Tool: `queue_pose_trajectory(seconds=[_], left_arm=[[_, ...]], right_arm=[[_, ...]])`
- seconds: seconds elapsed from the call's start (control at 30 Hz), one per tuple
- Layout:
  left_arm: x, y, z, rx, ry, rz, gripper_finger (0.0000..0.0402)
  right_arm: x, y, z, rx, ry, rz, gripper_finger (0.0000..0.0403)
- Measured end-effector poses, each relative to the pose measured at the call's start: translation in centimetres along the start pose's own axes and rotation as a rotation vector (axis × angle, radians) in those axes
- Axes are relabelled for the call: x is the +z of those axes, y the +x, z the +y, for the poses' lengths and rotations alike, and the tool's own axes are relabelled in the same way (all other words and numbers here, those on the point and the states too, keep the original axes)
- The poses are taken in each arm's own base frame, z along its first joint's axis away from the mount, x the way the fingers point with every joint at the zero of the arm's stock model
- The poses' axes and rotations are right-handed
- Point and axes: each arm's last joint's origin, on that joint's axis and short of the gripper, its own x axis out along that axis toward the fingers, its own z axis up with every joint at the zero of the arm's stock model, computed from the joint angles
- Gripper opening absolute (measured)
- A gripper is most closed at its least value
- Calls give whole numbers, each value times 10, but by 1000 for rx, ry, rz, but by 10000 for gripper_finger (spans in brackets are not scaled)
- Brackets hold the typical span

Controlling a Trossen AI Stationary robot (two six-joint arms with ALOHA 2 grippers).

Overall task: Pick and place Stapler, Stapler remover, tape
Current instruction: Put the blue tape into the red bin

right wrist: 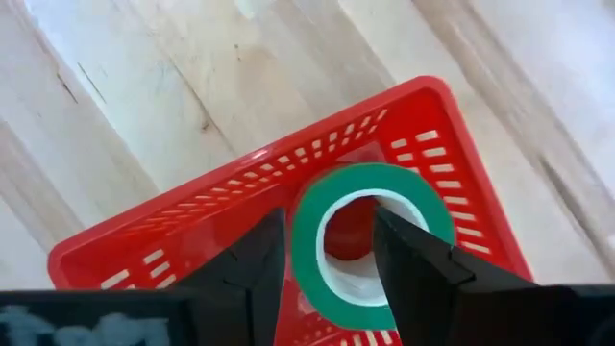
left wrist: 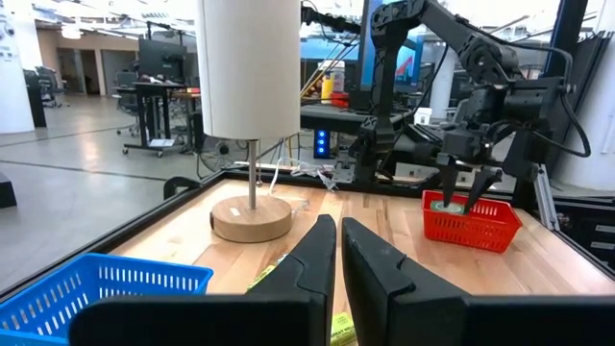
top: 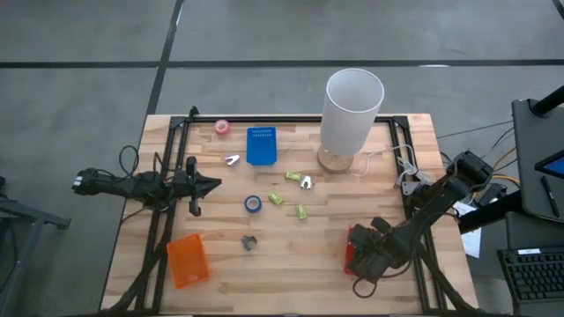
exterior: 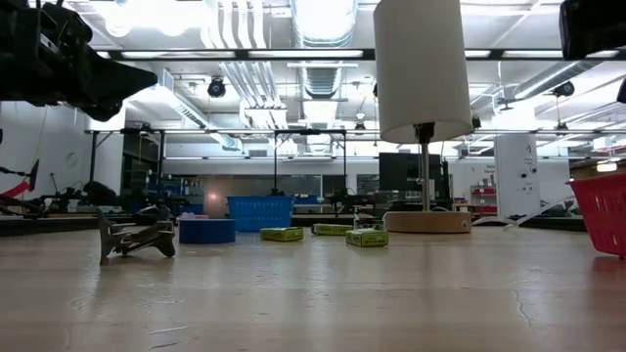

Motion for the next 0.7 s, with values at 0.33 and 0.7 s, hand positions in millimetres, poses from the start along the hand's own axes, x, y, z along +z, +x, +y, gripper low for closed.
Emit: queue_pose_trajectory(seconds=[0.33, 0.7], left_arm=[[0, 0, 0, 0, 0, 0, 26], [0, 0, 0, 0, 0, 0, 26]], right_arm=[[10, -17, 2, -49, -22, -107, 132], [22, -32, 12, -37, -91, -359, 121]])
